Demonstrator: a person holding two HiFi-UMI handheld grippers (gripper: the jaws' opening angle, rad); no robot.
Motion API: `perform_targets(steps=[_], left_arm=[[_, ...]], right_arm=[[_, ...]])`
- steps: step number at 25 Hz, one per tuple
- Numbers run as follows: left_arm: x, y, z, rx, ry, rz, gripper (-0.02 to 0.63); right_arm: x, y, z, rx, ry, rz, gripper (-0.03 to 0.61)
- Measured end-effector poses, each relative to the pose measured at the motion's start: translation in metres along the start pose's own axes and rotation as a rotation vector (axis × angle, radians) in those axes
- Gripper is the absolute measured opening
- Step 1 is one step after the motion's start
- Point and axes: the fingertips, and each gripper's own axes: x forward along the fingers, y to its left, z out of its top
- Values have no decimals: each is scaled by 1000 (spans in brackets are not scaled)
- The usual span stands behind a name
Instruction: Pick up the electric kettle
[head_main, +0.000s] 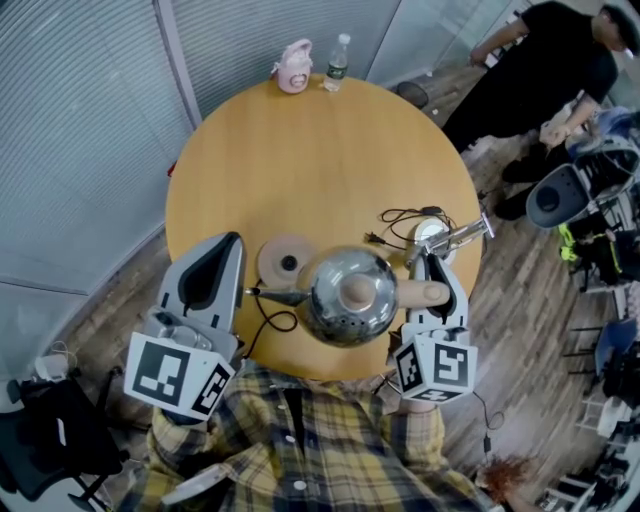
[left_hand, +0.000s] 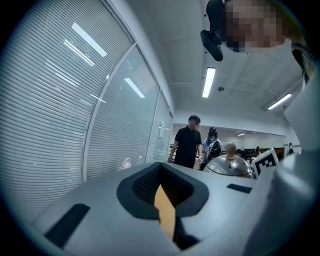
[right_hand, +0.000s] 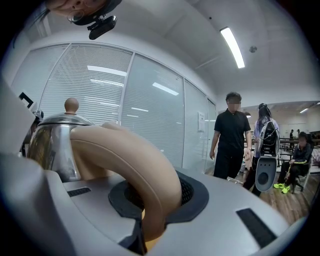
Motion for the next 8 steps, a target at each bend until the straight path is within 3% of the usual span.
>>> perform_targets(steps=[8], left_arm=[[-1, 2, 0, -1, 0, 0, 3]], right_arm=[[-4, -1, -2, 17, -1, -16, 67]])
